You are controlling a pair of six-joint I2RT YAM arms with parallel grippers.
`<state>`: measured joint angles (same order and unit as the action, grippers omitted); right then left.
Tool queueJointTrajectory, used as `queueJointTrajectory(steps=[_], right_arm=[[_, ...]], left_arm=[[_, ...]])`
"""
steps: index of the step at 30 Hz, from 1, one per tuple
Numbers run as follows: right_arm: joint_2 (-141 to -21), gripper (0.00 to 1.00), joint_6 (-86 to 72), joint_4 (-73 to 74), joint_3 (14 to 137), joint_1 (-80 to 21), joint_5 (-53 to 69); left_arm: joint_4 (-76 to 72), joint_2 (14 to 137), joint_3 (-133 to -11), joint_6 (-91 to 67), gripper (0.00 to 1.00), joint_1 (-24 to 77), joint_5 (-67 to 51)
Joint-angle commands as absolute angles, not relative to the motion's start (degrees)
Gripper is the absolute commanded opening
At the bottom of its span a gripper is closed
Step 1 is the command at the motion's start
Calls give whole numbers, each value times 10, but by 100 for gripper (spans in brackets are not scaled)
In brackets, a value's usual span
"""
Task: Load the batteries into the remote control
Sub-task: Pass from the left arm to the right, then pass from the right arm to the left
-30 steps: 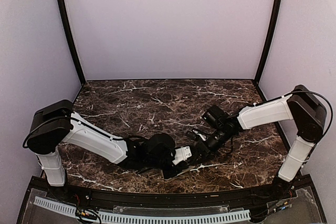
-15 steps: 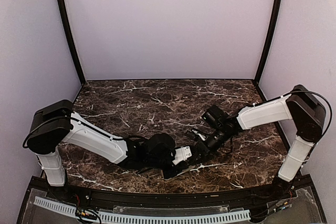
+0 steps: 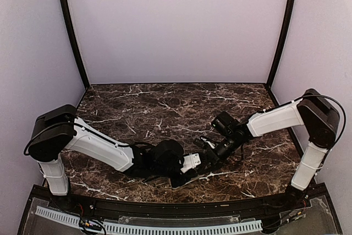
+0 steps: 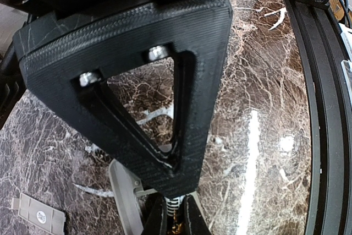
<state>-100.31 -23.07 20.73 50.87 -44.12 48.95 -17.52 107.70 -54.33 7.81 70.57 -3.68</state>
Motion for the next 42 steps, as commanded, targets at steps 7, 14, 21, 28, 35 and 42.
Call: queueJointTrajectory(steps=[7,14,21,28,35,42], right_arm=[[-1022,0,-174,273,546,-441,487],[-1059,0,-104,365,609,-434,479],[-1056,0,-110,367,613,-434,491],[-1052,0,-142,325,589,-441,507],[-1068,0,-150,312,588,-452,505],[-1067,0,-166,294,581,-459,506]], left_arm=[[-91,1057,-544,85,34,703,-41],[-83,985,-520,98,54,699,-48],[-68,946,-476,119,77,688,-45],[-47,970,-465,131,83,679,-49],[-59,999,-464,124,78,669,-71],[-63,1025,-471,107,61,669,-111]])
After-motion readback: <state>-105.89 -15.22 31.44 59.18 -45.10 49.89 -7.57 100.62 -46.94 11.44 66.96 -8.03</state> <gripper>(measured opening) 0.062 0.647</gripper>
